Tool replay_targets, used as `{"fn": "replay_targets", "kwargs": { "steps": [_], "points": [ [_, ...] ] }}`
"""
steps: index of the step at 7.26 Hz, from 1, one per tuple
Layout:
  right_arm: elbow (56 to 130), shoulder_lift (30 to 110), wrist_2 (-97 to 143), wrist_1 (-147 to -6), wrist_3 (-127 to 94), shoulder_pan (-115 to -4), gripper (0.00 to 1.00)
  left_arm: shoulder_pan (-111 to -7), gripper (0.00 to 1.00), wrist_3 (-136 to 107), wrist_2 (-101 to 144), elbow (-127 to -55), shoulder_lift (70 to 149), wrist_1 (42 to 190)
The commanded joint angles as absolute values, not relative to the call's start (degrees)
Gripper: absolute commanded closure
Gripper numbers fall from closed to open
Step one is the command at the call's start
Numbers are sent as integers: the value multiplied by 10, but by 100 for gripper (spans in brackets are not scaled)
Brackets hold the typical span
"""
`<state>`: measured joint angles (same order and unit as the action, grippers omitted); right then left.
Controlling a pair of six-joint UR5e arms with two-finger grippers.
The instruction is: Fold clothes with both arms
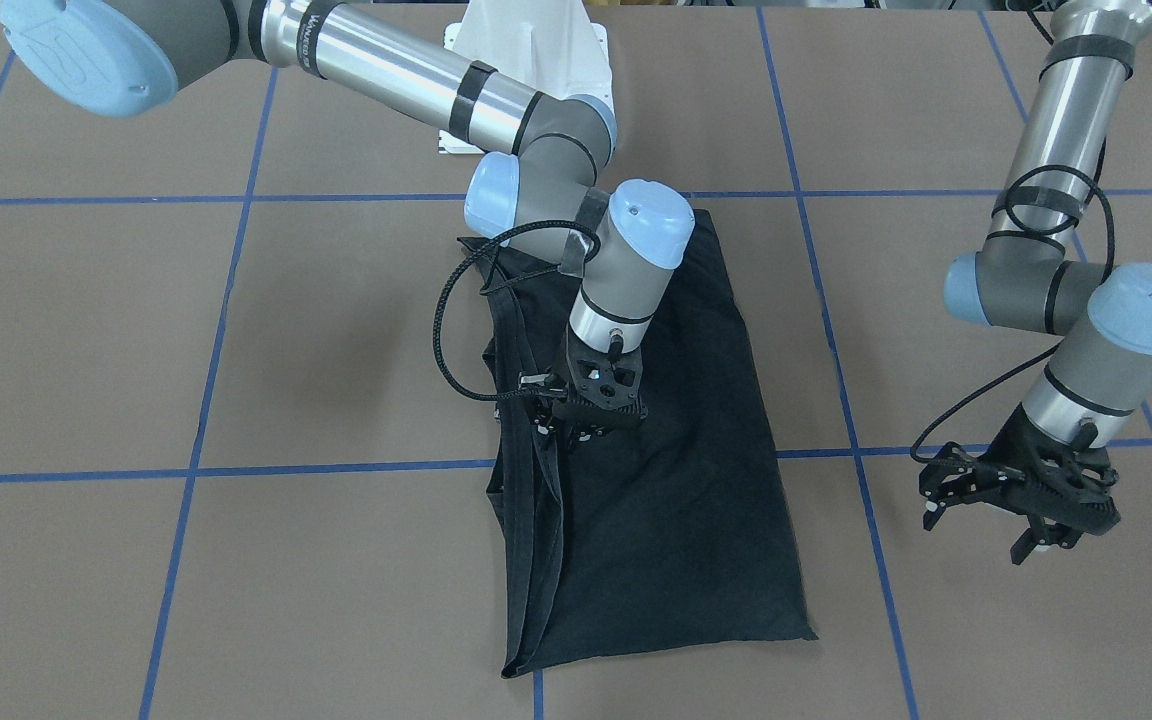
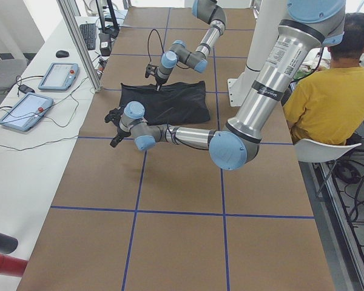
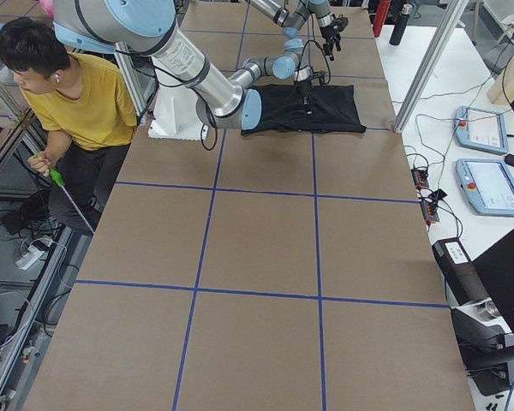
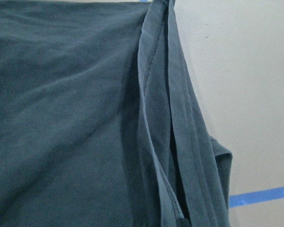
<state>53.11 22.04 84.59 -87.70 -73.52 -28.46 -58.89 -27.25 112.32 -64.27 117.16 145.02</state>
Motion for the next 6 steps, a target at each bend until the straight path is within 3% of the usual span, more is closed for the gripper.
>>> {"fn": "replay_targets", "kwargs": {
  "steps": [1, 2, 5, 6],
  "points": [
    [531, 221, 845, -894, -724, -283, 65, -589, 0, -272, 1123, -642, 1172, 1450],
    [531, 222, 845, -895, -720, -283, 67, -589, 0, -272, 1123, -642, 1172, 1450],
    [534, 222, 845, -899, -711, -285, 95, -589, 0, -272, 1123, -642, 1172, 1450],
    [540, 221, 845, -910, -695, -287, 95, -589, 0, -272, 1123, -642, 1172, 1451]
  ]
}}
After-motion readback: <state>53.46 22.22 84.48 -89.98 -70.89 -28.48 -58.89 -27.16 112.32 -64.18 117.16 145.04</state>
